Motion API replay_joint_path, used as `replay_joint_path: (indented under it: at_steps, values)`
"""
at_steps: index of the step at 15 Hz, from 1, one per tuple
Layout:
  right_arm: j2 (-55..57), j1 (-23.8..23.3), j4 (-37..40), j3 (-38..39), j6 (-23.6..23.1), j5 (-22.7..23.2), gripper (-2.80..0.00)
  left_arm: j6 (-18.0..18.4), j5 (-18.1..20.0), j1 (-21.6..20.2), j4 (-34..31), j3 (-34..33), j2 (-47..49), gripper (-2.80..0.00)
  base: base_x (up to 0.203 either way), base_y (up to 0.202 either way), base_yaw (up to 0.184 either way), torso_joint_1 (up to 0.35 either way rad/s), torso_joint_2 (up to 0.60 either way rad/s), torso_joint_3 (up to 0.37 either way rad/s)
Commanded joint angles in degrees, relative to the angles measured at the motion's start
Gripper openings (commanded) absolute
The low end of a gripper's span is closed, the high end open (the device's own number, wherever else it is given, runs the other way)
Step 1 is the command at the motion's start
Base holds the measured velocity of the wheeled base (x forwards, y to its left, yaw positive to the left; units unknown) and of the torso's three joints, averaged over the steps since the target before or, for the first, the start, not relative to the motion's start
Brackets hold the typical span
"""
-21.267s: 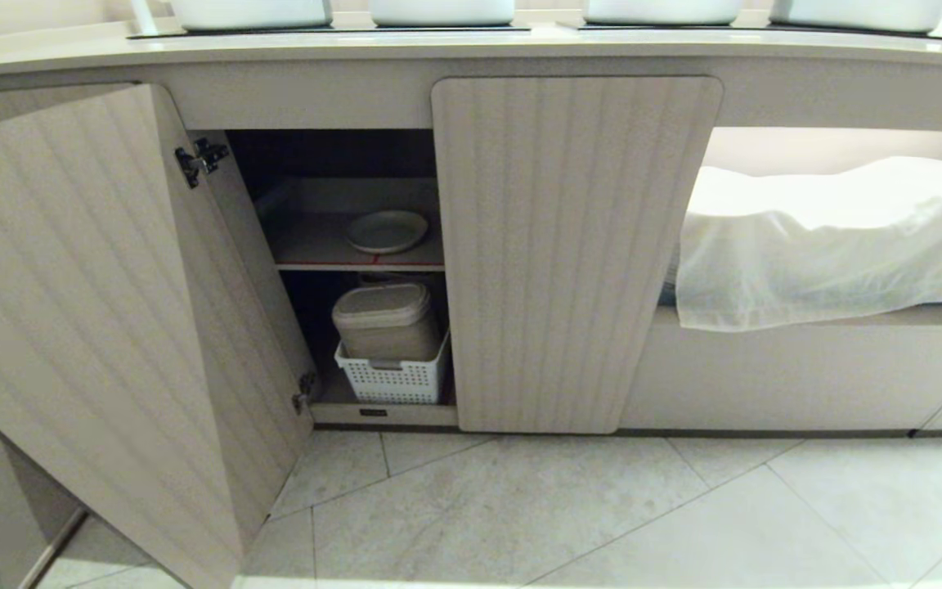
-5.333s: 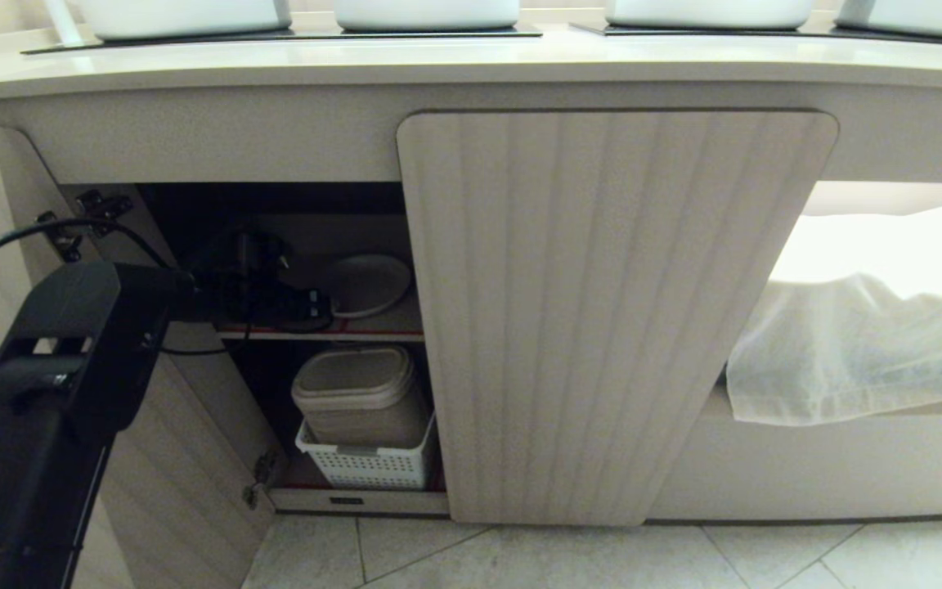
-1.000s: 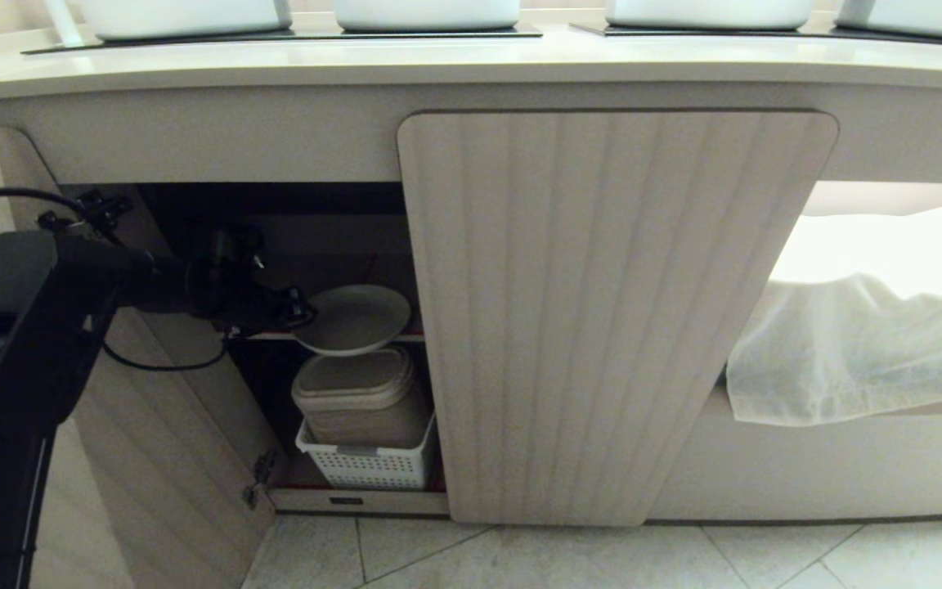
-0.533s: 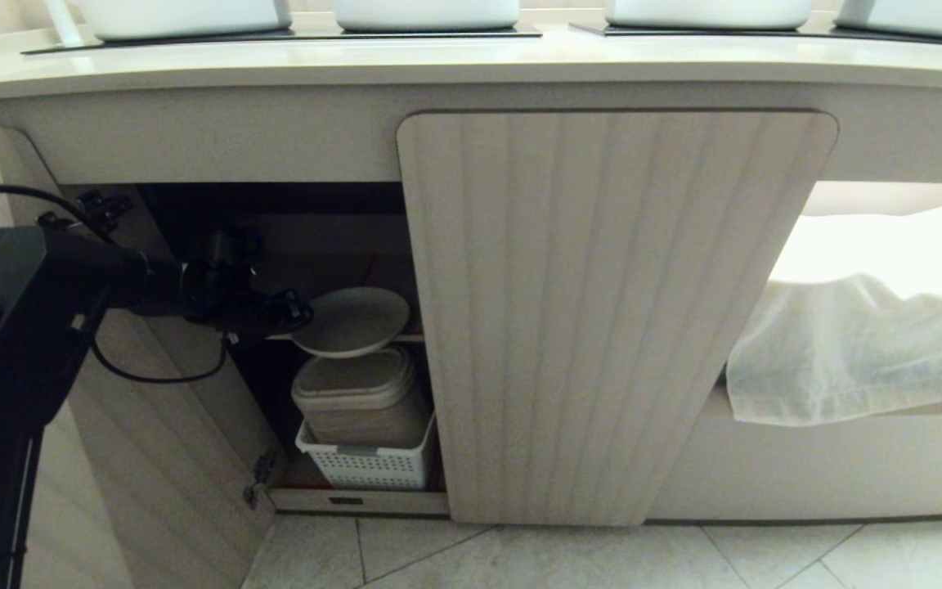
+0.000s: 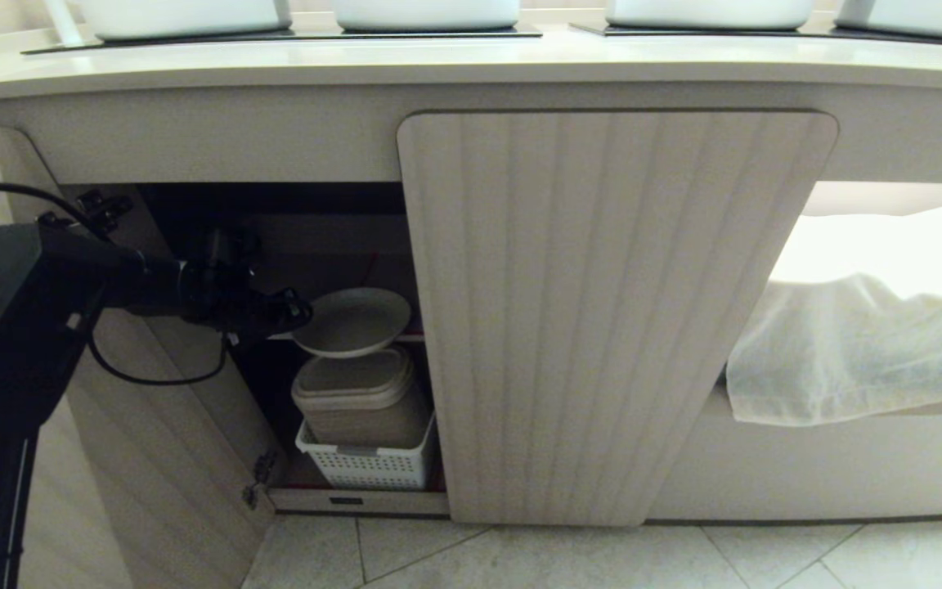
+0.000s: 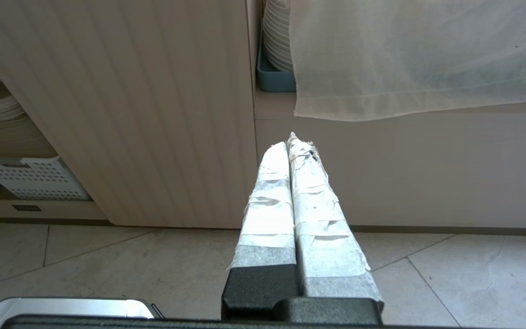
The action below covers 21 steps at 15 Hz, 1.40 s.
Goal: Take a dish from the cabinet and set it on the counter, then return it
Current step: Take the plate from the cabinet
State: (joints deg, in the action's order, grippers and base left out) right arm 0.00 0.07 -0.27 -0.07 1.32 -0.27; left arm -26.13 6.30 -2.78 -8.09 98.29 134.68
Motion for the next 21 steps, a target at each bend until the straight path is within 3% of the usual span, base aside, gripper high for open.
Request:
replay_joint_path:
  at_steps: [1,17,21]
  values:
    - [0.00,0.01,0.00,-0.01,0.00,0.00,-2.80,-0.15,0.23,-0.11,0.00,-1.05,-0.65,-2.80,0.000,0.000,0.000,0.000,0.00,0.000]
    - [0.00,0.01,0.00,0.05,0.00,0.00,-2.80,-0.84,2.59,-0.86,0.54,-14.12,-9.46,-2.80,0.000,0.000,0.000,0.000,0.00,0.000]
    - [0.00,0.01,0.00,-0.01,0.00,0.00,-2.80,-0.77,4.64,-0.91,0.59,-17.97,-12.90,-2.80,0.000,0.000,0.000,0.000,0.00,0.000]
